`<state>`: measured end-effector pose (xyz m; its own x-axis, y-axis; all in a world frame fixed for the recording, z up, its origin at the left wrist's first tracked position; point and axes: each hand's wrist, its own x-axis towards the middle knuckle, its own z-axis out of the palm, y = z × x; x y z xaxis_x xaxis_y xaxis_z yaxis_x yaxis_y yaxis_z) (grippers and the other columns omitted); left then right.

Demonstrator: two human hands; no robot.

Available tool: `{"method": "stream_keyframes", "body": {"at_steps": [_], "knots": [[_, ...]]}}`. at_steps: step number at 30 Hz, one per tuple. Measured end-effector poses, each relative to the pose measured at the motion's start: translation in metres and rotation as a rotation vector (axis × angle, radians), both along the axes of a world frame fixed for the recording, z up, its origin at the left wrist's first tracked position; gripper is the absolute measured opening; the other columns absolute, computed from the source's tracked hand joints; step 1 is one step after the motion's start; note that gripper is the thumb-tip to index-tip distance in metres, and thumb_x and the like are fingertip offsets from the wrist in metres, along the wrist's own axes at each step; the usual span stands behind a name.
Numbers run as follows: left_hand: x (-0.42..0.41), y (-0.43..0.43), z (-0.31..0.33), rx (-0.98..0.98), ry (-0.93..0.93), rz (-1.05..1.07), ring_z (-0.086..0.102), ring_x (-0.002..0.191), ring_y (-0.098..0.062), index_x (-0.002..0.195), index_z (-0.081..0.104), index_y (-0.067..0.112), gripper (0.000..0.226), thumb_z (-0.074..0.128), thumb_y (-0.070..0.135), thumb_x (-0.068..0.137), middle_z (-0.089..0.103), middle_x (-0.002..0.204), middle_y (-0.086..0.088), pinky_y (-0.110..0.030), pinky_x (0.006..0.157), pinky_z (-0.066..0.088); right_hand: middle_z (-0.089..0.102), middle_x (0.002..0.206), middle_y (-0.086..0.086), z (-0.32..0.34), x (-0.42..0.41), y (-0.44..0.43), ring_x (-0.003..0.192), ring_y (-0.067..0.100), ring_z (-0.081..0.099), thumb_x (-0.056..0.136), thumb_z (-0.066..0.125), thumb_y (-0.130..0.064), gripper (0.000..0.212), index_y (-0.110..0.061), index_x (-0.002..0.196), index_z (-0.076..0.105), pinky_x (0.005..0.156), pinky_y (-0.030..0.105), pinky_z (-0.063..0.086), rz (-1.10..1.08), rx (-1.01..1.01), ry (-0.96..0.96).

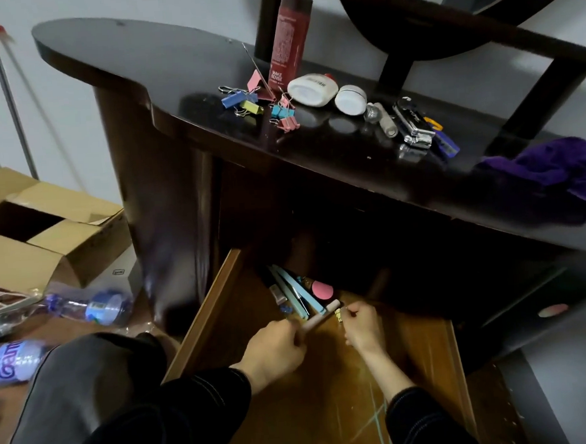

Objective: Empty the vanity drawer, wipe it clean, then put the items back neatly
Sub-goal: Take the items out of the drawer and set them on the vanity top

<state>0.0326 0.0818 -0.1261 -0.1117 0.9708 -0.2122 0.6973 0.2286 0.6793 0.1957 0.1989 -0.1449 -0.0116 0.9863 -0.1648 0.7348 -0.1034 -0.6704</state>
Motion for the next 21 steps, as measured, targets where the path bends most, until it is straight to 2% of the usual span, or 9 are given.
{"method": "stream_keyframes", "body": {"at_steps": [1,3,6,9,13,16,18,21], "knots": [[0.001,0.001,0.000,-0.001,-0.010,0.002,0.064,0.069,-0.012,0.101,0.063,0.023,0.013,0.057,0.024,0.089,0.064,0.084,0.005,-0.028,0.059,0.053,0.071,0.080,0.004,-0.003,0.000,0.001,0.063,0.016,0.069,0.103,0.057,-0.026,0.024,-0.007,0.113,0.069,0.059,0.030,0.061,-0.015,0.000,0.025],[0.002,0.001,0.000,-0.003,-0.041,0.014,0.064,0.069,-0.013,0.096,0.064,0.022,0.010,0.057,0.024,0.090,0.066,0.084,0.004,-0.029,0.059,0.053,0.070,0.075,0.005,-0.006,0.003,-0.001,0.056,0.013,0.066,0.103,0.058,-0.023,0.024,-0.003,0.107,0.070,0.050,0.024,0.055,-0.060,-0.021,0.080],[0.005,0.000,0.002,-0.021,-0.173,0.055,0.062,0.062,-0.016,0.093,0.067,0.014,0.013,0.055,0.019,0.093,0.069,0.082,-0.005,-0.027,0.052,0.047,0.070,0.080,0.008,-0.006,0.013,-0.016,0.058,0.014,0.063,0.100,0.062,-0.016,0.017,-0.004,0.109,0.070,0.049,0.020,0.050,-0.120,-0.086,0.165],[0.007,-0.001,0.007,-0.105,-0.519,0.237,0.061,0.059,-0.019,0.098,0.065,0.006,0.018,0.051,0.017,0.098,0.067,0.079,-0.011,-0.028,0.051,0.052,0.070,0.081,0.008,0.003,0.017,-0.038,0.059,0.013,0.059,0.099,0.062,-0.015,0.013,-0.008,0.105,0.071,0.049,0.019,0.047,-0.072,-0.125,0.264],[0.007,-0.001,0.017,-0.224,-0.904,0.529,0.064,0.065,-0.028,0.105,0.062,0.002,0.028,0.043,0.022,0.103,0.064,0.086,-0.018,-0.034,0.057,0.057,0.068,0.070,-0.001,0.032,0.002,-0.066,0.053,0.007,0.054,0.097,0.066,-0.019,0.009,-0.017,0.094,0.075,0.048,0.020,0.044,0.178,-0.148,0.358],[0.004,0.001,0.021,-0.325,-1.255,0.701,0.061,0.077,-0.030,0.093,0.061,0.006,0.025,0.043,0.022,0.101,0.061,0.090,-0.018,-0.035,0.059,0.056,0.066,0.067,-0.005,0.045,-0.017,-0.074,0.052,0.006,0.053,0.096,0.067,-0.023,0.009,-0.020,0.095,0.076,0.048,0.021,0.042,0.361,-0.161,0.348],[0.001,0.003,0.020,-0.304,-1.340,0.833,0.057,0.067,-0.024,0.089,0.060,0.004,0.022,0.045,0.016,0.099,0.058,0.079,-0.014,-0.031,0.055,0.052,0.067,0.072,-0.005,0.045,-0.028,-0.070,0.052,0.003,0.054,0.098,0.066,-0.025,0.010,-0.021,0.099,0.074,0.049,0.020,0.043,0.405,-0.138,0.312],[-0.008,0.009,0.017,-0.212,-1.311,0.982,0.051,0.058,-0.020,0.084,0.060,0.003,0.022,0.044,0.012,0.096,0.056,0.068,-0.010,-0.026,0.052,0.042,0.069,0.084,-0.002,0.036,-0.040,-0.056,0.053,0.000,0.058,0.101,0.061,-0.024,0.011,-0.021,0.108,0.070,0.050,0.019,0.046,0.350,-0.057,0.257]]}}
